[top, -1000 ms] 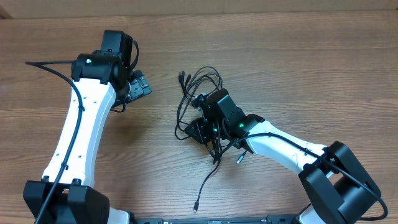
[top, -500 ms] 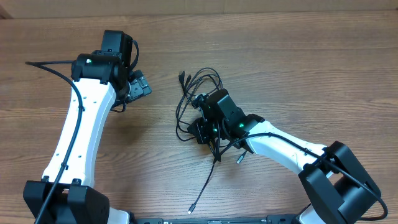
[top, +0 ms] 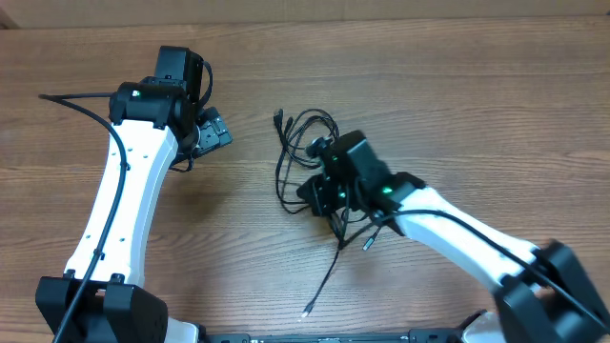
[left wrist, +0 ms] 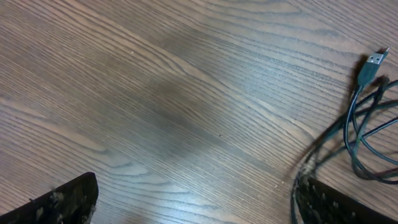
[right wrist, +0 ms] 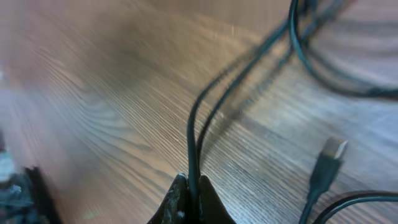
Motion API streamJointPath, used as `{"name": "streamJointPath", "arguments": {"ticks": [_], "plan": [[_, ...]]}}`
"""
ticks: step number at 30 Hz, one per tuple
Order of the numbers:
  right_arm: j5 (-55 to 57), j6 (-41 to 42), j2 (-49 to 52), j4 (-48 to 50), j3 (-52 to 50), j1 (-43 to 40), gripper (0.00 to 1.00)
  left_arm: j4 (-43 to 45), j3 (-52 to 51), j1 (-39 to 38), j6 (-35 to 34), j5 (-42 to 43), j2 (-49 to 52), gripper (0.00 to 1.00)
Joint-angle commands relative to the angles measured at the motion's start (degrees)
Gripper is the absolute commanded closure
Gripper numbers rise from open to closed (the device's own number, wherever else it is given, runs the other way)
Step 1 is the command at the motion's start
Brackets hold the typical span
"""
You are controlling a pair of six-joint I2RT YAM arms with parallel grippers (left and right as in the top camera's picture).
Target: Untangle cables
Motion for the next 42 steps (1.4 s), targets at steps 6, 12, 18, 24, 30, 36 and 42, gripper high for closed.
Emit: {"name": "streamJointPath", "arguments": {"ticks": [6, 12, 18, 24, 30, 36, 42], "plan": [[0.2, 1.3, -17.3, 1.9, 1.6, -2.9, 0.96, 0.1, 0.7, -0.3, 1.1, 0.4, -0.5, 0.00], [1.9, 1.3, -27.2, 6.2, 1.6, -5.4, 0.96, 0.1, 0.7, -0.3, 1.1, 0.4, -0.5, 0.00], [7.5, 1.3, -34.3, 12.1, 1.6, -6.9, 0.96, 0.1, 0.7, -0.3, 1.1, 0.4, -0.5, 0.00], [14.8, 1.3, -38.4, 21.6, 1.6, -6.9, 0.96, 0.1, 0.7, -0.3, 1.1, 0.4, -0.5, 0.00], [24.7, 1.3, -39.5, 29.7, 1.6, -6.9, 0.96, 0.1, 0.7, -0.3, 1.1, 0.4, -0.5, 0.00], [25.0, 3.0, -39.5, 39.7, 1.6, -6.9, 0.96, 0.1, 0.7, -0.3, 1.1, 0.4, -0.5, 0.00], [34.1, 2.3, -39.1, 33.9, 1.6, -6.9, 0.96, 0.1, 0.7, -0.3, 1.1, 0.4, -0.5, 0.00]]}}
